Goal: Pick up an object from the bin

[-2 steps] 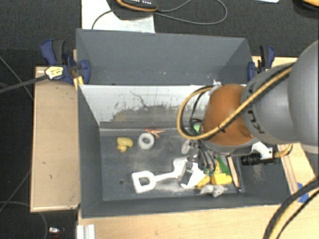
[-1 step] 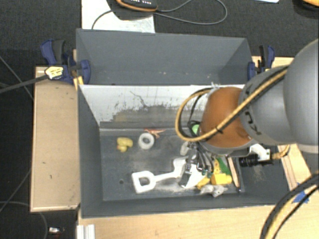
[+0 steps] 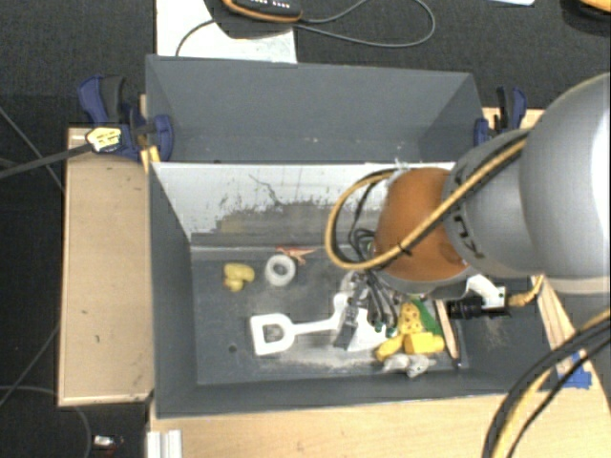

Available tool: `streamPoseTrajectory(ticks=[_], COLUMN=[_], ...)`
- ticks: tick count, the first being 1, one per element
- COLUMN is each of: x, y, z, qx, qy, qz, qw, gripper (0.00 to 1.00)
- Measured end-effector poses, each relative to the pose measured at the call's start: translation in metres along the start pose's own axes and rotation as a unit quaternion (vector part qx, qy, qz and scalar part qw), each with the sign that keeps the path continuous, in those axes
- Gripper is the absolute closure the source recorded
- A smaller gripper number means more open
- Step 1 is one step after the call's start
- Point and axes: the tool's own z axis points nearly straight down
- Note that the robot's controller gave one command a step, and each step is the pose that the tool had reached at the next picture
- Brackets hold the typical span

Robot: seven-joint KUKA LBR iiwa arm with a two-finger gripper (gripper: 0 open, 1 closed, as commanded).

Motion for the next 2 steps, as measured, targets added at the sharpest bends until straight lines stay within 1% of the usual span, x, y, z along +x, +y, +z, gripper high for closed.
streamPoseTrajectory(ticks=[2], x=[-0.0003], y=[0.0000], z=[-0.0002], qx=[0.000], qy=[-0.0004], qz=[-0.002], qw=[1.0000], gripper=[1.00])
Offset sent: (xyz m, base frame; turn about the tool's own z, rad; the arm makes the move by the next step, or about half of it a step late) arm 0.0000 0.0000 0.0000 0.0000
